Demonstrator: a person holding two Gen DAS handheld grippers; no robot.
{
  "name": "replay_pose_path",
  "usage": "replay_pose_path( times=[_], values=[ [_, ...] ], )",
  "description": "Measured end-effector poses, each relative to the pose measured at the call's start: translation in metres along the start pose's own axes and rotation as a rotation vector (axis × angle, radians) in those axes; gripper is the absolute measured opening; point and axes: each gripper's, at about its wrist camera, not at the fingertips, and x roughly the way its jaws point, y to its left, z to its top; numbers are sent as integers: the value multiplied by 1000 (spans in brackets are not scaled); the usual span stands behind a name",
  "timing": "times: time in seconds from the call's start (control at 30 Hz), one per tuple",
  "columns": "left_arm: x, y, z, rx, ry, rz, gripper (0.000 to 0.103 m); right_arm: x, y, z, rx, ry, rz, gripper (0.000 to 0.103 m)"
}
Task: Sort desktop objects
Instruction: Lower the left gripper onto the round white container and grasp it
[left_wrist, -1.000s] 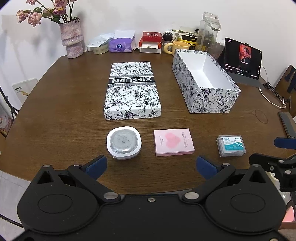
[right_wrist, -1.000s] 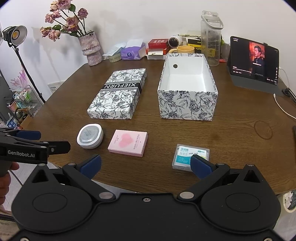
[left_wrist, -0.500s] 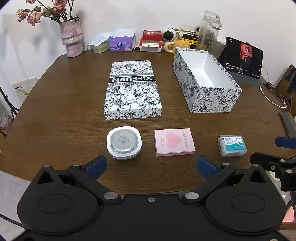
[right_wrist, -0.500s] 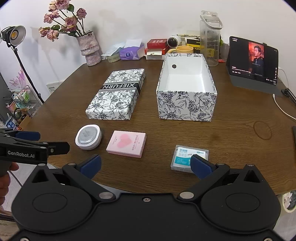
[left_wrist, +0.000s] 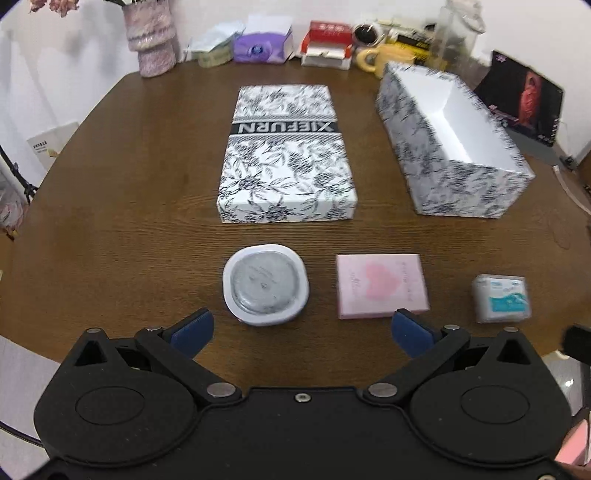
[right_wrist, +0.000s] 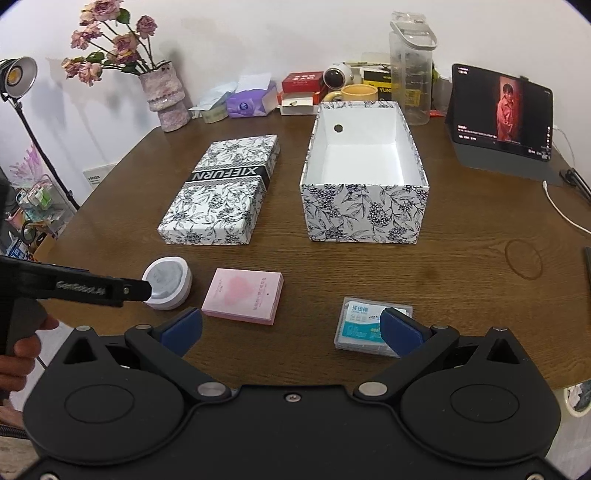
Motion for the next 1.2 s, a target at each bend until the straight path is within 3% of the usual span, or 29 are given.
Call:
replay_pose_path(
  times=[0.3, 0.57, 1.2],
  values=[
    [64, 15, 32, -64, 136, 8, 103, 26, -10, 14, 34, 62, -20, 103],
    [109, 27, 39, -111, 266, 42, 103, 43, -15, 24, 42, 99, -22, 103],
    [130, 36, 32, -158, 369, 52, 99, 63, -23, 39, 61, 136, -27, 103]
  ],
)
